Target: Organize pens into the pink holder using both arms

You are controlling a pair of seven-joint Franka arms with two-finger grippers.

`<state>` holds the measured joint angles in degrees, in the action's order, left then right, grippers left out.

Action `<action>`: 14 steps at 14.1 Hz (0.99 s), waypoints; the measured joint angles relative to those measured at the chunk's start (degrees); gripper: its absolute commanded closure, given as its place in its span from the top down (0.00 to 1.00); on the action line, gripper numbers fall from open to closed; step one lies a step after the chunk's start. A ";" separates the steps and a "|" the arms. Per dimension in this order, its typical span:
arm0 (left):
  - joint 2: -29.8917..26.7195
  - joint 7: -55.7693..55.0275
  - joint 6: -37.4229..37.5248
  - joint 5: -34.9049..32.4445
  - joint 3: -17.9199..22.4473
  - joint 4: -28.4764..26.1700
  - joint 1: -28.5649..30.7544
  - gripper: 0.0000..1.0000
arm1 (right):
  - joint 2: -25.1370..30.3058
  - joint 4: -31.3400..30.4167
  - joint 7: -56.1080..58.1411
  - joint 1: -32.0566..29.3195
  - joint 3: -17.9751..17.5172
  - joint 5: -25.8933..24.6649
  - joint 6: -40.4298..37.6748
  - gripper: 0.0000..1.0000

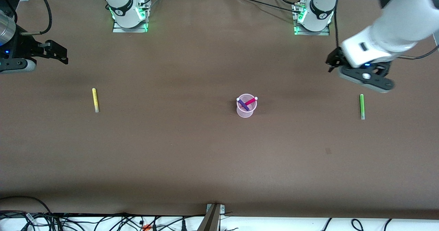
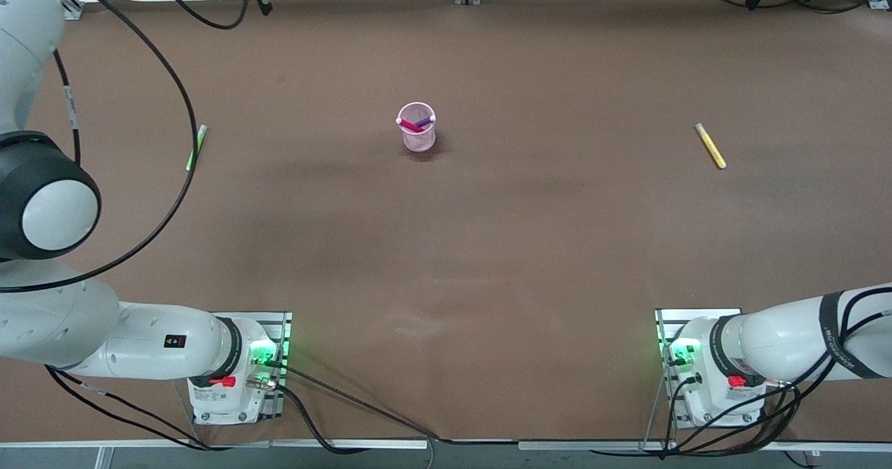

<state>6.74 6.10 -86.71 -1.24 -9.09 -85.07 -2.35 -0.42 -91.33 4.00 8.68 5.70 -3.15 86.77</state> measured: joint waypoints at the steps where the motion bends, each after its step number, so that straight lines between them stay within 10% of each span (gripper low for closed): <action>1: -1.13 -0.97 -1.74 1.39 3.00 -1.95 -0.11 1.00 | 0.00 0.01 0.00 0.00 0.03 -0.01 0.04 1.00; 5: -7.63 -3.78 -6.65 3.03 9.45 -11.24 -3.82 1.00 | 0.00 0.12 0.00 -0.15 0.34 -0.01 0.51 1.00; 14: -9.28 -5.56 -10.12 -1.08 8.12 -14.22 -5.70 1.00 | -0.89 2.18 0.00 -0.28 0.58 0.00 1.82 1.00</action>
<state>-2.54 0.54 -96.83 -2.31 -0.98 -99.30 -8.05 -1.31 -89.15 3.99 8.41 6.27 -3.15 88.60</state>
